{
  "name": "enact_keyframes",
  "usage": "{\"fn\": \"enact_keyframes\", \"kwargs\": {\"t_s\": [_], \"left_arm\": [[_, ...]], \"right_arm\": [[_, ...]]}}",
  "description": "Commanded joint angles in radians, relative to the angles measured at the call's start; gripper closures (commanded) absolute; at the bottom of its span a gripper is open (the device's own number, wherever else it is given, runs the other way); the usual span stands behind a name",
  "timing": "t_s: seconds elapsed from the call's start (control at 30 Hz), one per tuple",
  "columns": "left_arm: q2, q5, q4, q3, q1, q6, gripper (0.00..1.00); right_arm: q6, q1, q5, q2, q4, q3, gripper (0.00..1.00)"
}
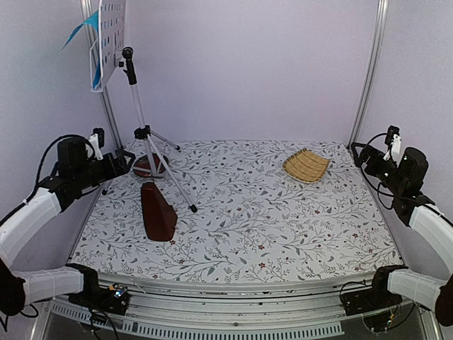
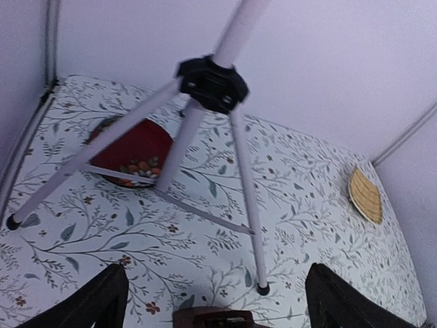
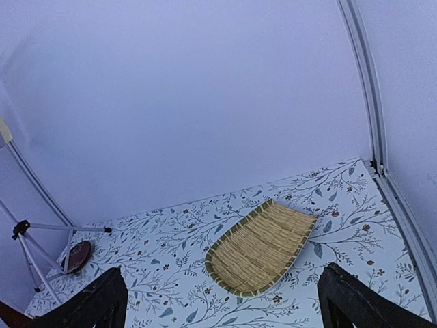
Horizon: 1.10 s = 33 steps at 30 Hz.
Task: Pack up the instrument practice props
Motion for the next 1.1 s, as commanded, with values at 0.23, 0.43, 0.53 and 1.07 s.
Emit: {"fn": "enact_keyframes", "kwargs": {"t_s": [0.23,0.43,0.53,1.07], "left_arm": [[0.079,0.024,-0.205,0.118,-0.320,0.118,0.10],[0.046,-0.182,-0.323,0.088,-0.435,0.063,0.10],[0.020,-0.258,-0.339,0.069,-0.462,0.040,0.10],[0.058,-0.256,-0.231,0.004,-0.470,0.054,0.37]], "right_arm": [[-0.015,-0.003,-0.159,0.110,0.000,0.033,0.01],[0.000,-0.002,-0.198,0.145,0.041,0.025,0.01],[0.012,-0.002,-0.219,0.159,0.056,0.026,0.01],[0.035,0.004,-0.244,0.140,0.069,0.005,0.01]]}}
